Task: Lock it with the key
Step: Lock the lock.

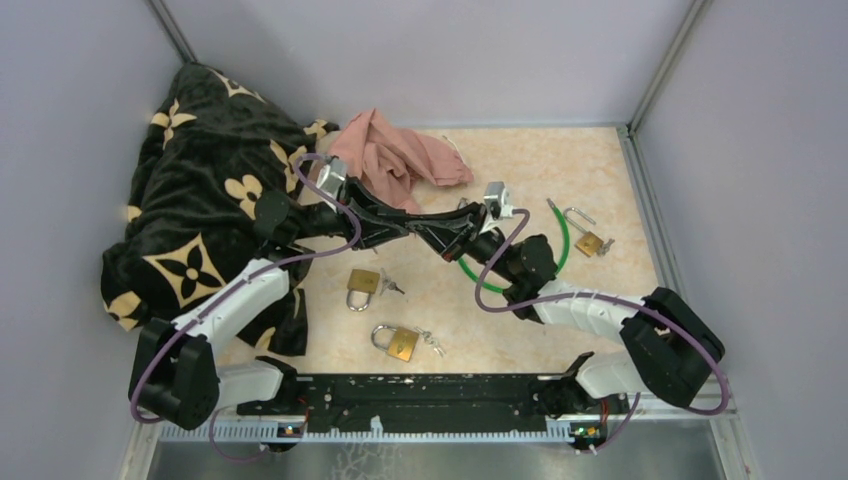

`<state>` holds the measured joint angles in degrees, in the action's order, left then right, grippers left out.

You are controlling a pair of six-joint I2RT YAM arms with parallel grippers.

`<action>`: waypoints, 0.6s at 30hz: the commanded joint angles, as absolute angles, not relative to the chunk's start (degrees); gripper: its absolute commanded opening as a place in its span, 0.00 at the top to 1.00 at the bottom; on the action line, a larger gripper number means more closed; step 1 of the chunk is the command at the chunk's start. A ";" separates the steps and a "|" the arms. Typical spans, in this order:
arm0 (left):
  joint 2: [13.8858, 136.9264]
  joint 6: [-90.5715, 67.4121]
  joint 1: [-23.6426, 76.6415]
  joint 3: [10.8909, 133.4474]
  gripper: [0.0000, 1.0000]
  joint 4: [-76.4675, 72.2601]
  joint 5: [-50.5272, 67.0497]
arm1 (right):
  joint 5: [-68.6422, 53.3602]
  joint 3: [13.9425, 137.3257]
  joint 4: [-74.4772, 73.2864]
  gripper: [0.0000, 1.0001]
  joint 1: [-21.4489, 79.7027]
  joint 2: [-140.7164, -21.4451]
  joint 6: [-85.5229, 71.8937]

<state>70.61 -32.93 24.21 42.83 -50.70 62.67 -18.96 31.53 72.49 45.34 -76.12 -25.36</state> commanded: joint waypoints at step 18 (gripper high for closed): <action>73.42 -40.60 35.79 44.00 1.00 -50.34 69.40 | -42.43 42.35 47.39 1.00 51.22 -80.66 -21.33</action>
<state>71.59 -37.28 23.33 44.21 -53.91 72.05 -38.02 35.66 64.16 42.87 -75.81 -23.55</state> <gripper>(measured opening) 0.410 0.064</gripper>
